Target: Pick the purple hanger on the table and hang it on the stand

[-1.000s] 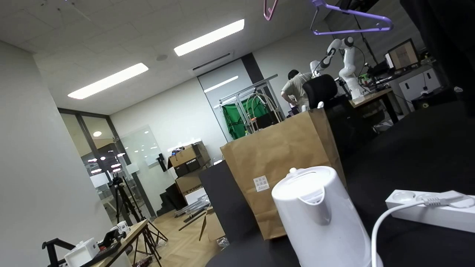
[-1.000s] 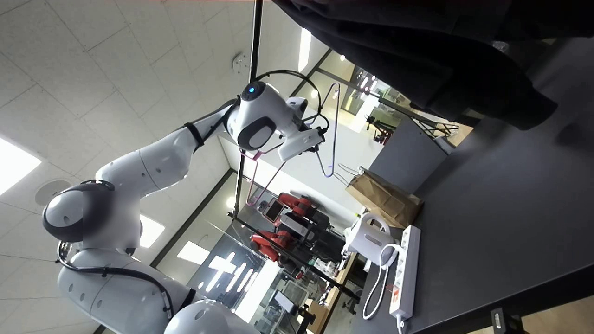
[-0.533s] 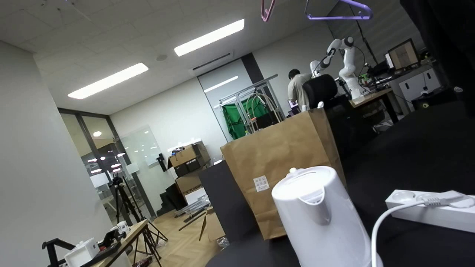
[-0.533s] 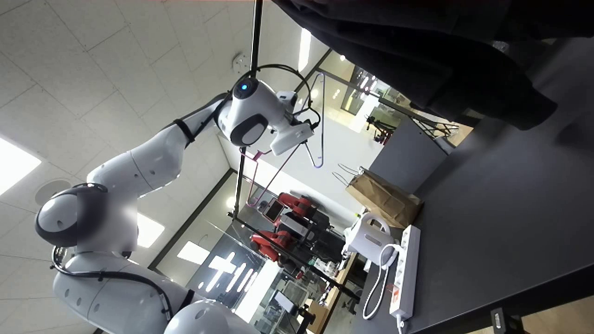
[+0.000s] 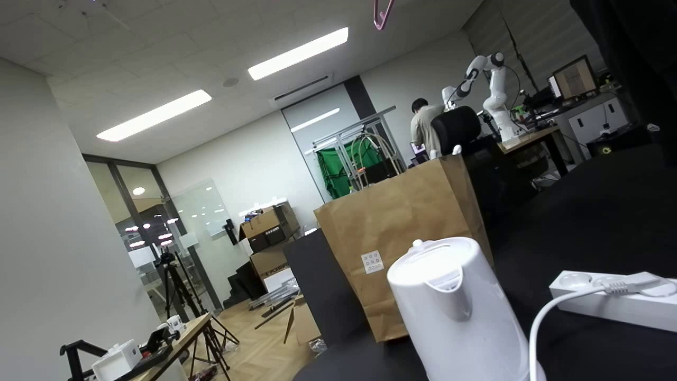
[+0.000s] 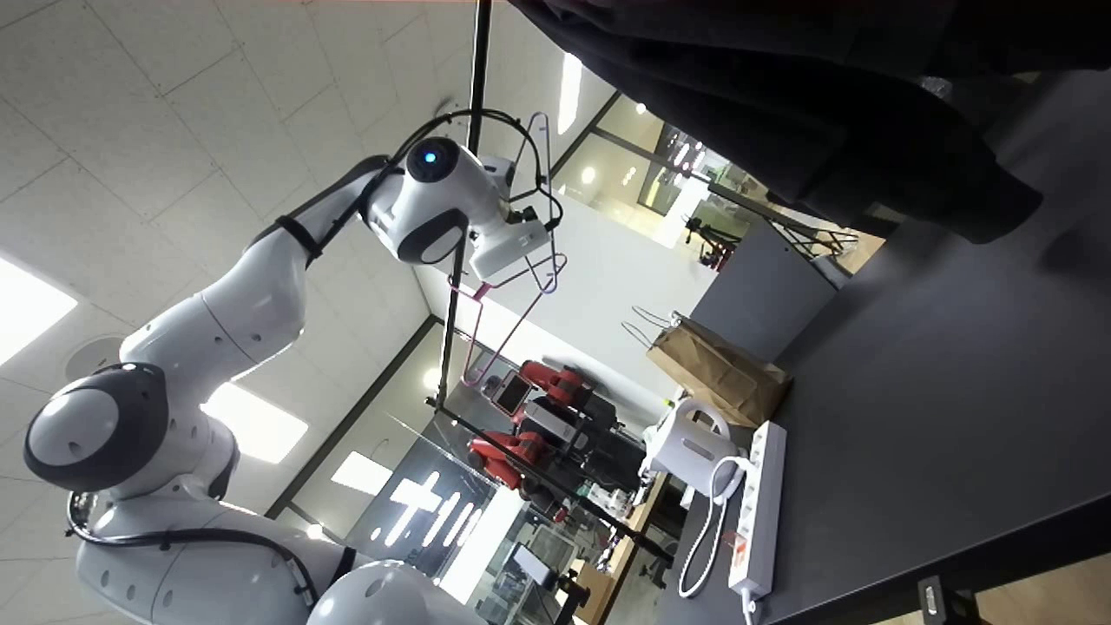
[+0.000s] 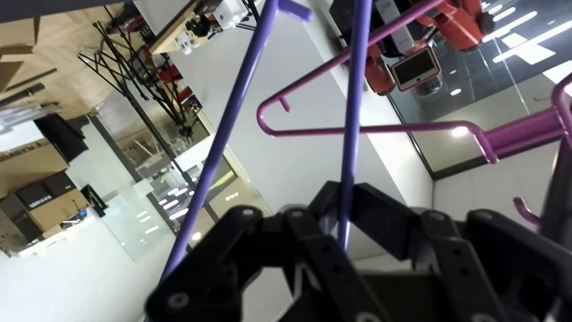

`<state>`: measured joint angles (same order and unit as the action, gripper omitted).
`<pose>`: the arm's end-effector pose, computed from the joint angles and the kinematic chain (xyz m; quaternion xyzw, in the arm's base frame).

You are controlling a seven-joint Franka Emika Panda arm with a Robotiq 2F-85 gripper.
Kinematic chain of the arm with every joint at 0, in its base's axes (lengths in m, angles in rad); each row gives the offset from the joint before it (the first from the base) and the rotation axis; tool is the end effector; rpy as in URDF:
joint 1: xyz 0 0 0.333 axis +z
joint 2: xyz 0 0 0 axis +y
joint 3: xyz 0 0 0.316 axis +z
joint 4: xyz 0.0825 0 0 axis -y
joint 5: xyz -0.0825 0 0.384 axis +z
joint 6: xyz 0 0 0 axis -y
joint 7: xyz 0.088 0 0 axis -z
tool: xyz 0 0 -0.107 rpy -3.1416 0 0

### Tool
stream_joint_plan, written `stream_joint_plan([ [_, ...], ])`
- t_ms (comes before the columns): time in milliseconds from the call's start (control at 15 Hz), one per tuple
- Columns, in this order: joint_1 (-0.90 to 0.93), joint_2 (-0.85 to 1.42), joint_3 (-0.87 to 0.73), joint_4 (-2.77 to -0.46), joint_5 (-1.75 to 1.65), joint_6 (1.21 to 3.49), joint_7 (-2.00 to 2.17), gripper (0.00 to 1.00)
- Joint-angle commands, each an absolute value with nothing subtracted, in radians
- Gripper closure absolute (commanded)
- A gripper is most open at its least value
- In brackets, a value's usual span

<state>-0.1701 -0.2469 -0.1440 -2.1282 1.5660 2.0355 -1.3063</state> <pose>0.5047 -0.1117 0.5824 -0.7389 -0.0965 -0.5147 0.4240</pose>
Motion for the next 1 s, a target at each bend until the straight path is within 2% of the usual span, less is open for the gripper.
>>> stream_joint_plan([
  [0, -0.163, -0.274, -0.164, -2.136, 1.660, 1.964, -1.369, 0.96],
  [467, -0.184, -0.298, -0.179, -2.171, 1.656, 1.806, -1.430, 0.96],
  [933, -0.210, -0.268, -0.192, -2.169, 1.608, 1.747, -1.446, 0.96],
])
